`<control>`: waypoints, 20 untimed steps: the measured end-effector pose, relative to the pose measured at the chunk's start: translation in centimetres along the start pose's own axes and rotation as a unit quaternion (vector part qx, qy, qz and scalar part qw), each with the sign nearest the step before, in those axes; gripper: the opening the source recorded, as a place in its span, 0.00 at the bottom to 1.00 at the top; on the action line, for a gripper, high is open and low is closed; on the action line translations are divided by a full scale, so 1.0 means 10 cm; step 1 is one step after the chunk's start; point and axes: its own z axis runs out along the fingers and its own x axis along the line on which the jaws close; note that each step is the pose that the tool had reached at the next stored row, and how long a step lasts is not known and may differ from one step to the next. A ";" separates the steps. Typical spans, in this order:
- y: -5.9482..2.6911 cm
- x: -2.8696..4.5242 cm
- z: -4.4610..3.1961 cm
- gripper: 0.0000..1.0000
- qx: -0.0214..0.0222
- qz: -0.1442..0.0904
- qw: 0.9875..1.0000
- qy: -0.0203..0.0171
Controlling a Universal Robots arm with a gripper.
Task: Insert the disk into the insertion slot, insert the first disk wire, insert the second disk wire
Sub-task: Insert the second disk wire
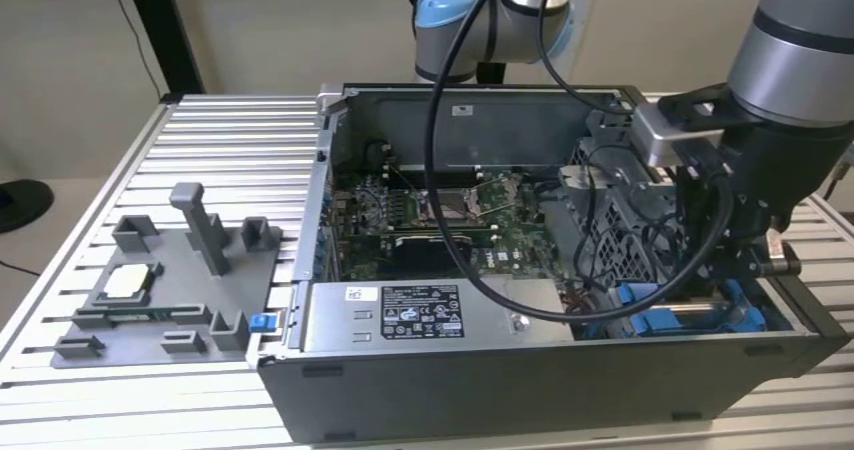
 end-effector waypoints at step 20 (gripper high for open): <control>0.000 0.006 0.008 1.00 0.000 -0.001 1.000 0.000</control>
